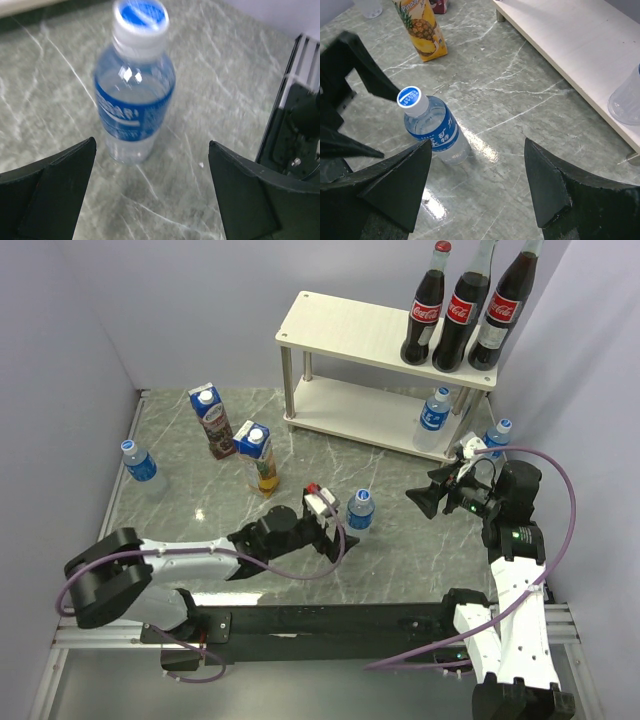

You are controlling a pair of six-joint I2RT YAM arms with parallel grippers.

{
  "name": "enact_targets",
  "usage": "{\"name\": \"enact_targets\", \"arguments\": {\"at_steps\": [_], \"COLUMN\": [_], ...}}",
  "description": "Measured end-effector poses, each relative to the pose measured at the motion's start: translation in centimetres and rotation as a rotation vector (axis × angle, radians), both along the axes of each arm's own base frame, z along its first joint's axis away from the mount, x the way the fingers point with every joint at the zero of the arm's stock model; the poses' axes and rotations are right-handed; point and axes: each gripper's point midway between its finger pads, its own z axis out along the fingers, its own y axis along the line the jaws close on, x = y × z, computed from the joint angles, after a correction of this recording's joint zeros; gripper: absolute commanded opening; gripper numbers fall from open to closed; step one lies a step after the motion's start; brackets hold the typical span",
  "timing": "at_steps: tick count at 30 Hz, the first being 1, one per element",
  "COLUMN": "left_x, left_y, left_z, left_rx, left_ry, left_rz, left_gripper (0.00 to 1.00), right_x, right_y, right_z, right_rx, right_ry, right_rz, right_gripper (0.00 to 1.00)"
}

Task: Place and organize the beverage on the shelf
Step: Place the drink at the center of the board, then pick up the drink from the center of the board.

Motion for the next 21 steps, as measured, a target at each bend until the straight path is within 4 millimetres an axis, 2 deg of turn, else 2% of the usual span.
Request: {"name": "enact_targets", "arguments": {"at_steps": [5,13,18,19,21], "left_x": [-0.2,2.3,3.4,3.6,4.0], "left_y": [-1.3,-3.3,-3.9,-4.0,-4.1], "left_z": [-2.6,-4.6,-4.6,-4.5,-4.3], "left_rx": [0.022,0.045,0.034,0.03,0.027], "left_ry": [-0.008,-0.055,-0.078,-0.082,-0.091], "left_rz": [0.001,0.07,0.109,0.116,0.128], "left_gripper": [1.0,0.95,0.8,0.74,0.71], "right_x": [0.0,0.0,0.0,0.0,0.0], "right_y": [0.0,0.0,0.0,0.0,0.0], "right_z": [0.0,0.0,0.0,0.1,0.1], "right_rx": [0.002,0.002,0.002,0.002,0.002], "right_ry": [0.0,0.0,0.0,-0.001,-0.002], "right_rz": [0.004,0.001,0.001,0.001,0.001], "right_gripper": [0.81,0.8,0.8,0.81,0.81]}}
